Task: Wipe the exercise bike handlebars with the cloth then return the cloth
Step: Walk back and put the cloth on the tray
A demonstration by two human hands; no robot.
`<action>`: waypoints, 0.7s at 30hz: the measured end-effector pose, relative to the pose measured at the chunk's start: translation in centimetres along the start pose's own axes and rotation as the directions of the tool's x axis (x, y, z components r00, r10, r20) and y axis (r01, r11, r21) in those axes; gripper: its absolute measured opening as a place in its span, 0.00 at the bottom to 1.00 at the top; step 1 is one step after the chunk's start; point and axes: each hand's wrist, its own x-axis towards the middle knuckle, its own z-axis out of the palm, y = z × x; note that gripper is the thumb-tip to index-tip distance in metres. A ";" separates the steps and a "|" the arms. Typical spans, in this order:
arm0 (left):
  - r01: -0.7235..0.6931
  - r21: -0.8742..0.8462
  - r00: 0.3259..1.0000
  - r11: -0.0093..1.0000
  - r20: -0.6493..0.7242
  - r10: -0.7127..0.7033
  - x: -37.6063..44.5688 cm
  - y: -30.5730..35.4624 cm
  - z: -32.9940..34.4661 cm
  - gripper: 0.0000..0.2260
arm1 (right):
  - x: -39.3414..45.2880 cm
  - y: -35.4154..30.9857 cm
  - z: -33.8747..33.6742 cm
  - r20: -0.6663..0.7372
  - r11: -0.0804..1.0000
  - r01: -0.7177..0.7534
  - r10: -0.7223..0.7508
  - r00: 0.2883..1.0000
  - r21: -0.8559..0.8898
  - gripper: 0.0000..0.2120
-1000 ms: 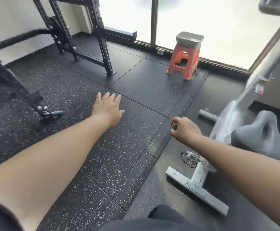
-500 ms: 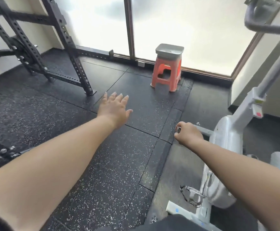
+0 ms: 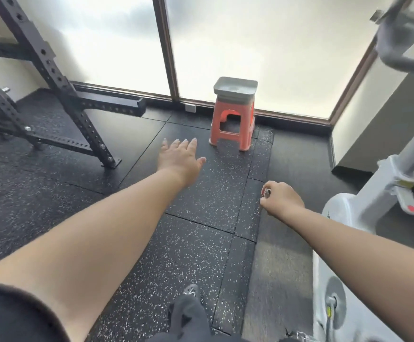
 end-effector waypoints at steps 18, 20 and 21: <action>-0.337 0.045 0.940 0.940 -0.029 0.339 29.7 -3.1 -0.6 0.27 | 22.1 -5.7 -4.7 -0.035 0.959 -0.262 0.267 0.963 0.112 0.08; -0.370 0.026 0.929 0.929 -0.019 0.371 32.7 -2.3 -0.4 0.27 | 25.4 -5.4 -5.5 -0.027 0.959 -0.265 0.268 0.963 0.099 0.08; -0.383 0.022 0.924 0.923 -0.010 0.383 34.4 -1.9 -0.4 0.27 | 27.3 -5.2 -5.9 -0.026 0.957 -0.269 0.273 0.962 0.103 0.08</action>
